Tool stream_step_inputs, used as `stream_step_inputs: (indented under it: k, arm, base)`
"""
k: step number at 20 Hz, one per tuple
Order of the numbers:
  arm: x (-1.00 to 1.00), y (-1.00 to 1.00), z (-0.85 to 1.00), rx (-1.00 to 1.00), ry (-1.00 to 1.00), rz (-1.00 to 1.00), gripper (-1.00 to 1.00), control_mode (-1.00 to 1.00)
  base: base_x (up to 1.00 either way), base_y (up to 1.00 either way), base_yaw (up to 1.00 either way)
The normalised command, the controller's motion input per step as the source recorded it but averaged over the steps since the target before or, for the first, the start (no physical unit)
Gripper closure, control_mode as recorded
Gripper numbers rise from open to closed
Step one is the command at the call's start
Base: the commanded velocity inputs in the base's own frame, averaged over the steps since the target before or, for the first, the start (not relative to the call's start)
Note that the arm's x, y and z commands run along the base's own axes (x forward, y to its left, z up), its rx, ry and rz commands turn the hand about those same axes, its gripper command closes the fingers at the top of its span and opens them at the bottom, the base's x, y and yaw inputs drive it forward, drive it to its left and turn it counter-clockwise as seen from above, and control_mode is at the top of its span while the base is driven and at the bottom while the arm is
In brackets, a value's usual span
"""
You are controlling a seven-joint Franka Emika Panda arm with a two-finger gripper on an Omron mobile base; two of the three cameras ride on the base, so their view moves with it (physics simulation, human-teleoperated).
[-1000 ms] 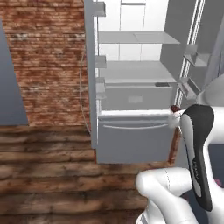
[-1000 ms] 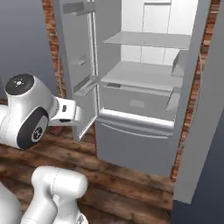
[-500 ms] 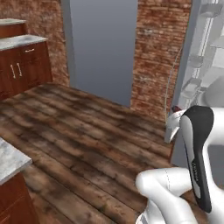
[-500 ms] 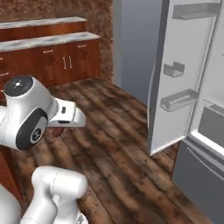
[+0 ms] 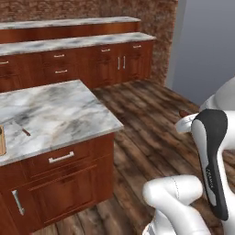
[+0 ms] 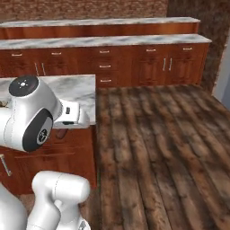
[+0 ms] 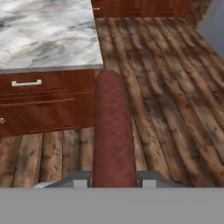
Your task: Retrieve the sausage and cheese from the fridge and place them on the cutting board on the counter.
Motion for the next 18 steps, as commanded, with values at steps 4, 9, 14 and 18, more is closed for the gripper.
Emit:
stream_step_inputs:
  k: [4, 9, 14, 18]
  arm:
    - [0.00, 0.00, 0.00, 0.00, 0.00, 0.00, 1.00, 1.00]
    - [0.00, 0.00, 0.00, 0.00, 0.00, 0.00, 1.00, 1.00]
    - [0.00, 0.00, 0.00, 0.00, 0.00, 0.00, 1.00, 1.00]
    - [0.00, 0.00, 0.00, 0.00, 0.00, 0.00, 1.00, 1.00]
  base:
    - [-0.04, 1.00, 0.07]
    - [0.00, 1.00, 0.00]
    - [0.00, 1.00, 0.00]
    - [0.02, 1.00, 0.01]
